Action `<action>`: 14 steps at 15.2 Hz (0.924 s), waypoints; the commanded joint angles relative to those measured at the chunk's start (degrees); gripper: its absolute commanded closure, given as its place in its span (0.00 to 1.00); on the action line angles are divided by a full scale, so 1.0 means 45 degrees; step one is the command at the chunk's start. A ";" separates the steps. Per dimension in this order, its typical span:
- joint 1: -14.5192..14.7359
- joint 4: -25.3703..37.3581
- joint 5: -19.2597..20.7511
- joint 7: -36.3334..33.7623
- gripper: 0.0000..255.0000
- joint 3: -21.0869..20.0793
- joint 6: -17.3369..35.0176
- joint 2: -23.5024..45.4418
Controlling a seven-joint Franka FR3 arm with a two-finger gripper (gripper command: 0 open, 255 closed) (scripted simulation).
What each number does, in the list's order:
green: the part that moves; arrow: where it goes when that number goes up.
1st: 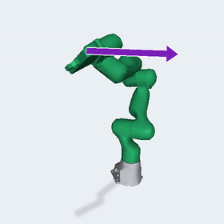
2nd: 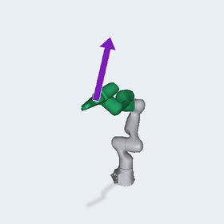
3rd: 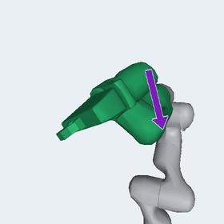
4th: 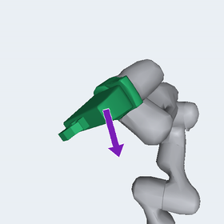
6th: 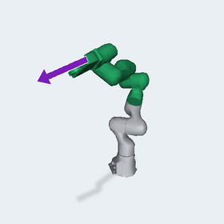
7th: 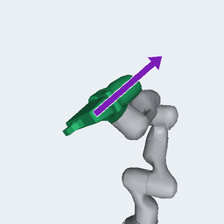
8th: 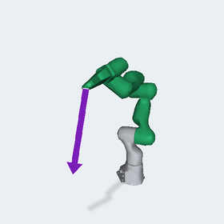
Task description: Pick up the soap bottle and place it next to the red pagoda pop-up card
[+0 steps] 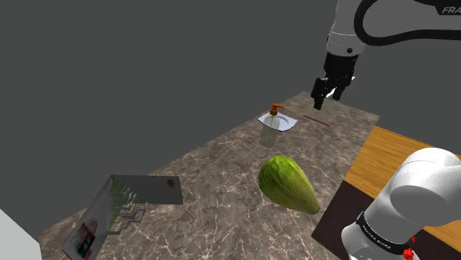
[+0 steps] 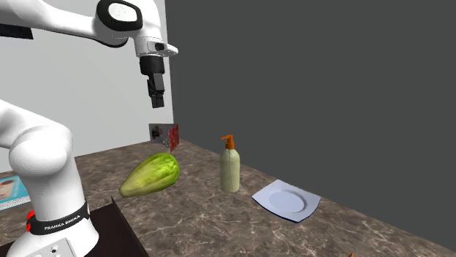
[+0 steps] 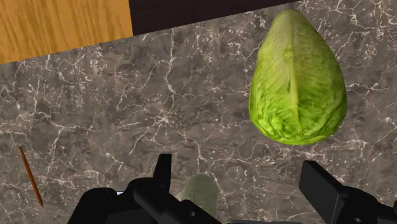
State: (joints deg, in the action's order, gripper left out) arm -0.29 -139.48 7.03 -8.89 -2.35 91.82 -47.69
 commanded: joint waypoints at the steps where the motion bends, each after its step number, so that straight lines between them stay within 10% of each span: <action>1: 0.0000 0.0000 0.0000 0.0000 0.00 0.0000 0.0000 0.0000; 14: -0.0327 0.2404 -0.0255 0.1222 0.00 0.1588 0.3901 0.6247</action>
State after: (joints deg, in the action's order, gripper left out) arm -1.73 -129.74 6.21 -3.88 4.32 108.15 -21.86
